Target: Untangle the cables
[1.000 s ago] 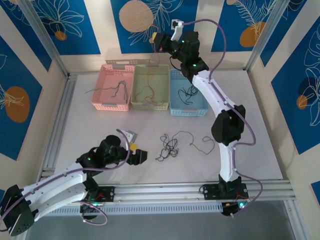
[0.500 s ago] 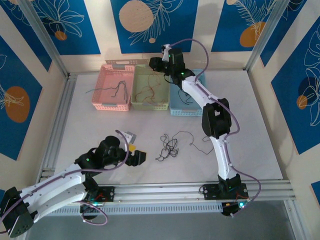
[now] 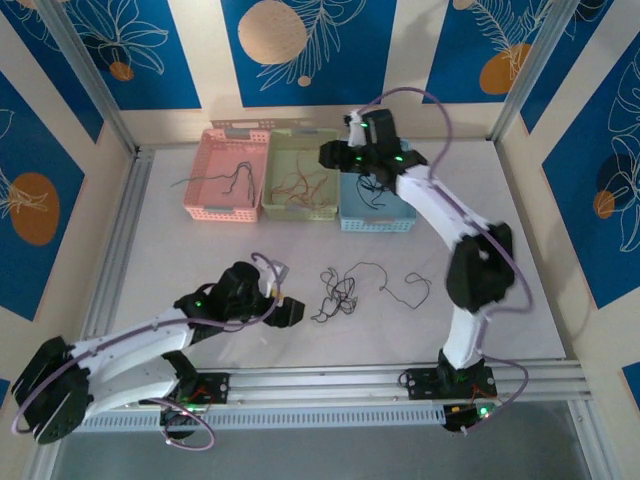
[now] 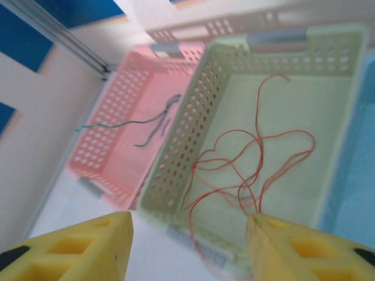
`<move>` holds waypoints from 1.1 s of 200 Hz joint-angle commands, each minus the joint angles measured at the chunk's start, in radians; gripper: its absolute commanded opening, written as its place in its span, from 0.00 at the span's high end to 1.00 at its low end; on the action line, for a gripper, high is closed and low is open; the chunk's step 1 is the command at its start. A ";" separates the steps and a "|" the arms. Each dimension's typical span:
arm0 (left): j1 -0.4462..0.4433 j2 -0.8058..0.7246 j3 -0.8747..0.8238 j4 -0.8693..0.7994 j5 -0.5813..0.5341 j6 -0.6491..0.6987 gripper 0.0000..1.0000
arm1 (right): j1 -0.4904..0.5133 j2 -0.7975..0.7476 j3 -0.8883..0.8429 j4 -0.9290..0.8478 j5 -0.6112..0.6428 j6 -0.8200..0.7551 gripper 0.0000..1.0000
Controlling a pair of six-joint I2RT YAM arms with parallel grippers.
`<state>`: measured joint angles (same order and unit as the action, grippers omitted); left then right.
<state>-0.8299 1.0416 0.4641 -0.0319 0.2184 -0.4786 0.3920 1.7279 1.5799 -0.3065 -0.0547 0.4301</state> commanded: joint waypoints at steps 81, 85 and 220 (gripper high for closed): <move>-0.017 0.194 0.111 0.106 0.090 0.065 0.19 | -0.022 -0.411 -0.719 -0.202 0.054 -0.051 0.48; -0.017 0.191 0.110 0.103 0.088 0.065 0.19 | -0.014 -0.403 -0.718 -0.210 0.064 -0.049 0.48; -0.017 0.140 0.090 0.057 0.082 0.071 0.19 | 0.101 -0.024 -0.508 -0.345 0.320 -0.134 0.42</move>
<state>-0.8383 1.1980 0.5518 0.0563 0.2878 -0.4351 0.5003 1.6314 1.0187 -0.6312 0.2356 0.3267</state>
